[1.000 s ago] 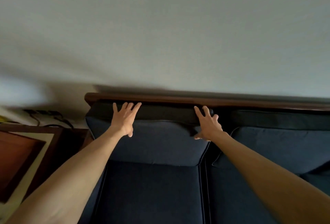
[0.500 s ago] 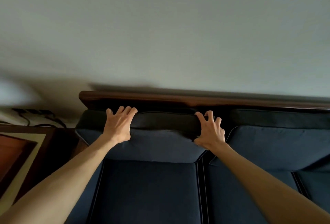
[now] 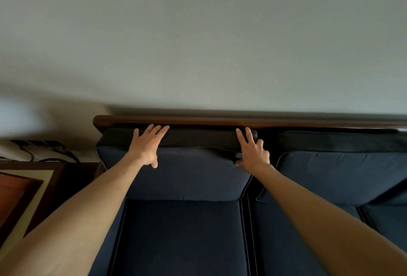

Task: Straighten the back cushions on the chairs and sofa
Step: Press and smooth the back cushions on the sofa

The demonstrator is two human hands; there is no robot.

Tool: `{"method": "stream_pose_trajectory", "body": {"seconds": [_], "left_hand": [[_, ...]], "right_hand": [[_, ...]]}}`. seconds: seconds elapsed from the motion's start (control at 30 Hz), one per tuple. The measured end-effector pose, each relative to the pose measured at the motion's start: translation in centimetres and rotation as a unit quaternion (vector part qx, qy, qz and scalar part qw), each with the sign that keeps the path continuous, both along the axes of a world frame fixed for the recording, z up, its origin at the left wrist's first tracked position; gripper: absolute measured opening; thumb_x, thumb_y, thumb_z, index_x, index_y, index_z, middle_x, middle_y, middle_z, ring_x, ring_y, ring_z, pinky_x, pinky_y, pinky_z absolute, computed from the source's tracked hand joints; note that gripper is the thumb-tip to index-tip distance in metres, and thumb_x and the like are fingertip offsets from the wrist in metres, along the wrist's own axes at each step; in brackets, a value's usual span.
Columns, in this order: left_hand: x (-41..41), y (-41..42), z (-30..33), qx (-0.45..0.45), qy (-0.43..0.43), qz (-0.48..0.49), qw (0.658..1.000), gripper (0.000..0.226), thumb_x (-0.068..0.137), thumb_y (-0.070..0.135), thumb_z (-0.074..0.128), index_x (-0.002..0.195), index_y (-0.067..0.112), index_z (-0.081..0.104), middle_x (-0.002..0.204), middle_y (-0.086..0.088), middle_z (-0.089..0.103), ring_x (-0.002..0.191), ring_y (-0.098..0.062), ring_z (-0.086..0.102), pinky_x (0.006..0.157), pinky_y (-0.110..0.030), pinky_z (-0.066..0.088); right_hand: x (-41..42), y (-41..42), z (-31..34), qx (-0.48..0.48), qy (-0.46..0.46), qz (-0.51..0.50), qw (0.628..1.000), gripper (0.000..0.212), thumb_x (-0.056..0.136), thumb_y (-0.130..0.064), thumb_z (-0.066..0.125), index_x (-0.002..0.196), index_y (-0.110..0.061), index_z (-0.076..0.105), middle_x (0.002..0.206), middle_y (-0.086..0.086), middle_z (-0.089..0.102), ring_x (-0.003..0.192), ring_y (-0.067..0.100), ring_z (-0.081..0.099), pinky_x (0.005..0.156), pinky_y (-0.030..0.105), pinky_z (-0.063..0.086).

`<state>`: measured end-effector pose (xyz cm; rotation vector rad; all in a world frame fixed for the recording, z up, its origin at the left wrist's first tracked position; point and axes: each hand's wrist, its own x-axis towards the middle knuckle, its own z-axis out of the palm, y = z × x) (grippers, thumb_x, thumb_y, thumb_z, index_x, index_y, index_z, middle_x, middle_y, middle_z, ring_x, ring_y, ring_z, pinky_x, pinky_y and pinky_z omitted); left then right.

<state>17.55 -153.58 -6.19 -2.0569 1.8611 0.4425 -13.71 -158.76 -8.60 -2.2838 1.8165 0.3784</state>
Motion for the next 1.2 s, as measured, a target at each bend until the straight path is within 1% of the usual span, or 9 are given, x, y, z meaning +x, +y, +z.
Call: {"method": "stream_pose_trajectory", "body": {"seconds": [0.27,0.47,0.63,0.7,0.83,0.9,0.97,1.1,1.2], "left_hand": [[-0.1,1.2,-0.8,-0.044,-0.017,0.003,0.999,0.131,0.064,0.025,0.090,0.155,0.021,-0.004,0.164,-0.002,0.001,0.151,-0.024,-0.001,0.121,-0.050,0.011],[-0.4,2.9,-0.9,-0.099,-0.025,0.022,0.995,0.113,0.074,0.027,0.083,0.156,0.019,0.006,0.163,-0.005,0.011,0.151,-0.025,0.009,0.121,-0.046,0.019],[-1.6,4.4,0.3,-0.135,0.007,0.032,0.990,0.089,0.083,0.029,0.075,0.153,0.015,0.022,0.159,-0.007,0.024,0.148,-0.027,0.020,0.118,-0.045,0.026],[-2.8,5.0,1.5,-0.140,0.040,0.046,0.988,0.080,0.085,0.030,0.073,0.150,0.014,0.030,0.155,-0.007,0.033,0.145,-0.027,0.027,0.115,-0.044,0.031],[-4.8,6.0,5.2,-0.152,0.125,0.098,0.976,0.053,0.084,0.034,0.072,0.132,0.017,0.056,0.136,-0.001,0.056,0.125,-0.022,0.052,0.097,-0.039,0.047],[-5.1,7.3,8.3,-0.150,0.153,0.113,0.970,0.046,0.082,0.036,0.072,0.123,0.020,0.061,0.127,0.002,0.062,0.116,-0.020,0.058,0.092,-0.038,0.050],[-5.1,8.2,11.0,-0.154,0.181,0.128,0.963,0.043,0.079,0.037,0.074,0.119,0.022,0.064,0.121,0.004,0.065,0.112,-0.019,0.060,0.093,-0.039,0.049],[-3.8,13.1,18.0,-0.193,0.213,0.162,0.944,0.043,0.074,0.039,0.078,0.113,0.023,0.067,0.113,0.004,0.069,0.105,-0.015,0.064,0.096,-0.042,0.050],[-2.3,18.9,22.7,-0.226,0.211,0.195,0.931,0.042,0.073,0.036,0.080,0.110,0.021,0.068,0.109,0.002,0.070,0.098,-0.012,0.064,0.091,-0.033,0.051]], "right_hand": [[-0.5,-0.7,0.8,0.050,-0.014,0.012,0.999,0.123,0.078,-0.039,0.081,0.155,-0.030,-0.015,0.164,0.000,-0.017,0.141,0.043,0.025,0.092,0.047,0.052],[-0.6,-0.2,1.7,0.077,0.004,0.021,0.997,0.115,0.085,-0.032,0.076,0.156,-0.025,-0.015,0.163,0.004,-0.022,0.148,0.046,0.006,0.105,0.053,0.043],[-0.4,1.2,3.2,0.073,0.022,0.040,0.996,0.110,0.085,-0.028,0.073,0.157,-0.024,-0.010,0.163,0.008,-0.019,0.149,0.044,-0.002,0.114,0.058,0.027],[0.0,2.1,4.4,0.068,0.012,0.044,0.997,0.099,0.086,-0.028,0.072,0.157,-0.021,0.004,0.164,0.009,-0.009,0.149,0.041,0.003,0.114,0.058,0.027],[1.4,3.5,8.6,0.040,-0.075,0.049,0.995,0.053,0.088,-0.024,0.065,0.138,-0.016,0.050,0.147,0.007,0.039,0.131,0.033,0.042,0.096,0.046,0.045],[2.3,4.9,11.9,0.035,-0.128,0.048,0.990,0.046,0.088,-0.022,0.063,0.134,-0.019,0.057,0.136,0.004,0.055,0.121,0.030,0.054,0.087,0.038,0.045],[3.4,5.8,14.7,0.039,-0.162,0.048,0.985,0.043,0.086,-0.021,0.063,0.129,-0.021,0.060,0.126,0.003,0.063,0.115,0.028,0.060,0.088,0.036,0.046],[6.8,9.2,21.5,0.021,-0.188,0.100,0.977,0.039,0.085,-0.019,0.062,0.124,-0.024,0.063,0.120,0.000,0.066,0.109,0.025,0.061,0.084,0.034,0.048],[9.8,13.3,26.3,0.010,-0.196,0.160,0.967,0.037,0.085,-0.018,0.060,0.122,-0.026,0.063,0.120,-0.002,0.065,0.107,0.024,0.061,0.085,0.034,0.049]]}}
